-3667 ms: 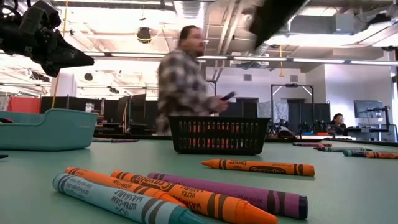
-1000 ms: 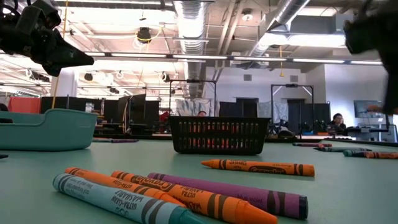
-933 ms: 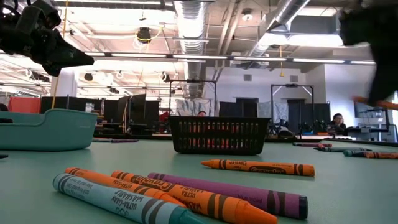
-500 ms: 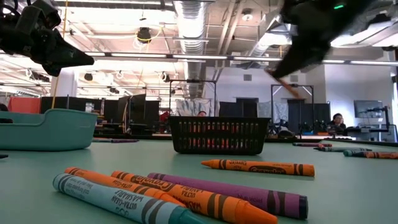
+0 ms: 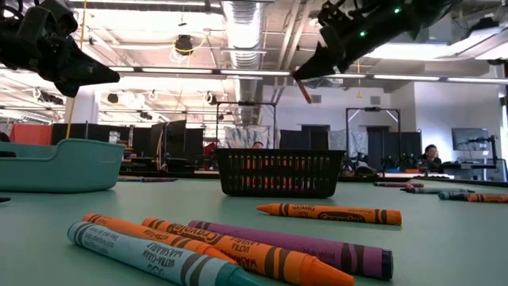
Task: Sort crayons
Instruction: Put the orange crayon into the orange bin
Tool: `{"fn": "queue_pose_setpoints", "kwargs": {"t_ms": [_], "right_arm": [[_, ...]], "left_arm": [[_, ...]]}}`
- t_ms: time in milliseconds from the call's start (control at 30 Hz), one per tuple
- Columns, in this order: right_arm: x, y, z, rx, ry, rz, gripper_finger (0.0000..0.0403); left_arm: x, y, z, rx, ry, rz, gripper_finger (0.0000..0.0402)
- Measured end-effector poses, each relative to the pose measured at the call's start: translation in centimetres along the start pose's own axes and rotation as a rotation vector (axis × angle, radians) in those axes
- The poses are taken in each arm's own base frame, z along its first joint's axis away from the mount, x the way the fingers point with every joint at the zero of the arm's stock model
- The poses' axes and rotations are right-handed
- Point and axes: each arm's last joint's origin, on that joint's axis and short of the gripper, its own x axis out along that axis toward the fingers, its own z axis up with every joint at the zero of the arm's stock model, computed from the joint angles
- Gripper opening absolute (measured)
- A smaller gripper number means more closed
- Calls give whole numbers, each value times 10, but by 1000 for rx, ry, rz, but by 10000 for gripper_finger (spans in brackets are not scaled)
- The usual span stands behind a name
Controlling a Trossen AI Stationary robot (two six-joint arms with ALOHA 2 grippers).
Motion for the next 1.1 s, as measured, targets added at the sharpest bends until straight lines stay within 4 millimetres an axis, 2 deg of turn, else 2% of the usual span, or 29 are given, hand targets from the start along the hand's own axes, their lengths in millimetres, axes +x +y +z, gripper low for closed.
{"fn": "queue_pose_setpoints", "kwargs": {"t_ms": [133, 233, 367, 500, 633, 867, 1000, 1100], "right_arm": [[14, -16, 0, -46, -59, 22, 7], [34, -22, -8, -91, -68, 21, 7], [65, -31, -25, -149, -2, -3, 7], [90, -44, -29, -141, 60, 9, 7], [117, -54, -39, -149, 206, 38, 7], [152, -63, -37, -168, 387, 76, 7], [164, -65, -30, -218, 438, 103, 7], [172, -64, -32, -233, 500, 128, 7]], "left_arm": [[0, 0, 0, 7, 0, -1, 22], [0, 0, 0, 7, 0, -2, 22], [0, 0, 0, 8, 1, -4, 22], [0, 0, 0, 7, 2, -11, 22], [0, 0, 0, 10, 1, -12, 22], [0, -1, 0, 15, 4, -26, 22], [0, -1, 0, 19, 5, -30, 22], [0, -1, 0, 23, 6, -37, 22]]}}
